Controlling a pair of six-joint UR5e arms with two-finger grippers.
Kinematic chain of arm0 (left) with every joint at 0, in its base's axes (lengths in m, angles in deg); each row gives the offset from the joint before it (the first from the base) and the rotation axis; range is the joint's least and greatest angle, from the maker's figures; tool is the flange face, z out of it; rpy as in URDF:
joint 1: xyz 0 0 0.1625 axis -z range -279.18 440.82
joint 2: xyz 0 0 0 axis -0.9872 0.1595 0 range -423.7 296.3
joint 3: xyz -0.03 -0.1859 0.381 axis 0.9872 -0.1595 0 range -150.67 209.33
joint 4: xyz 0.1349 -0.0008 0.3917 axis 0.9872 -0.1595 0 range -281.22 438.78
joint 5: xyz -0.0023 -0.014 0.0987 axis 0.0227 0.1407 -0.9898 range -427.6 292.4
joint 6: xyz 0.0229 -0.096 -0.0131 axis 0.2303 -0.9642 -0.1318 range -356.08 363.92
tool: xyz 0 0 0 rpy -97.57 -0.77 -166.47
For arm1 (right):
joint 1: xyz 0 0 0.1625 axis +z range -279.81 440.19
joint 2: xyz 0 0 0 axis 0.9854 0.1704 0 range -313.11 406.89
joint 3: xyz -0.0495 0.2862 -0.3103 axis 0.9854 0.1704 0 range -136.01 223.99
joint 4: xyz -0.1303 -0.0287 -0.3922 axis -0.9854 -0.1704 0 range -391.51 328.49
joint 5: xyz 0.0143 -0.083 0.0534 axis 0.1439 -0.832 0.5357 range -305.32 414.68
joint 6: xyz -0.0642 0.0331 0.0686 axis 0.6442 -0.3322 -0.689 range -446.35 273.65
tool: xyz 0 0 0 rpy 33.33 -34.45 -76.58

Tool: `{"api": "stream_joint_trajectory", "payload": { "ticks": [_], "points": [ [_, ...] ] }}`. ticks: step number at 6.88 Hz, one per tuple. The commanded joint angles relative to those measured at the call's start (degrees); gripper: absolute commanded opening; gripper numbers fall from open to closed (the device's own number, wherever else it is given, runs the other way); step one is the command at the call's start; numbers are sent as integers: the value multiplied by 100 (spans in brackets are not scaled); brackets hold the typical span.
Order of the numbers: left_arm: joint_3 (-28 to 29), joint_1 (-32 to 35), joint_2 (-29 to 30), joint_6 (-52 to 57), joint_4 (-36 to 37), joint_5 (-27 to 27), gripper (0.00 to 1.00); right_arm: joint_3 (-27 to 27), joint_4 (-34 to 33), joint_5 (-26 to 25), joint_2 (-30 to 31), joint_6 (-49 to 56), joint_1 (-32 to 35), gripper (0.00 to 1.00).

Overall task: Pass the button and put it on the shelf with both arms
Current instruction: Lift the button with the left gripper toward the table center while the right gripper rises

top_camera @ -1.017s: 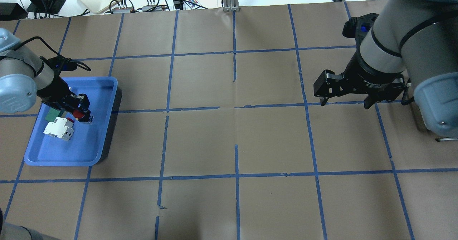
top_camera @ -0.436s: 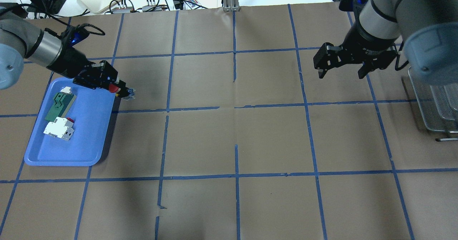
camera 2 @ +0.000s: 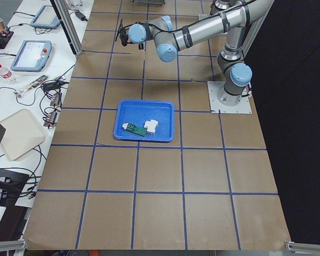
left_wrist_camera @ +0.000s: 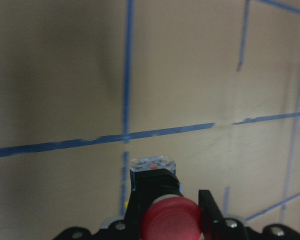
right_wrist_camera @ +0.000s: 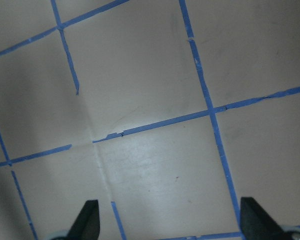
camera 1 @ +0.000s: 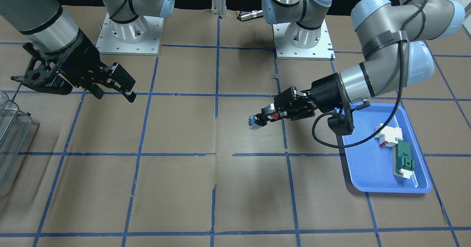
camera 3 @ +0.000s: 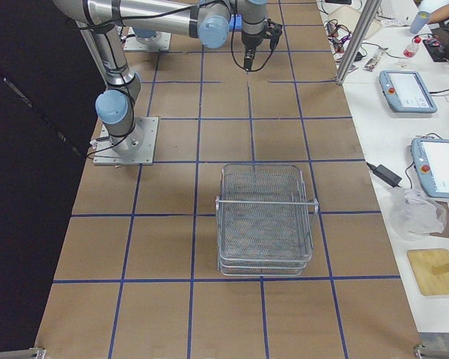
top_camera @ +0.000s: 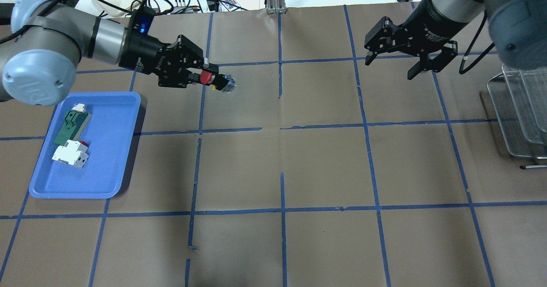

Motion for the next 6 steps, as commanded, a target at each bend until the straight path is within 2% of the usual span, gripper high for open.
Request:
{"api": "stream_joint_trajectory", "payload": {
  "ticks": [1, 2, 3, 6],
  "points": [
    [-228, 454, 58, -760, 693, 1386, 0, 2, 195, 1303, -23, -1016, -458, 100],
    [-525, 507, 93, -726, 1138, 2174, 0, 2, 380, 1675, 3, -1465, -504, 100],
    [-850, 595, 128, -821, 1839, 2426, 0, 2, 477, 2018, 12, -1887, -539, 100],
    [-907, 788, 155, -945, 2004, 2542, 0, -51, 628, 3529, 4, -3654, -697, 100]
  ]
}}
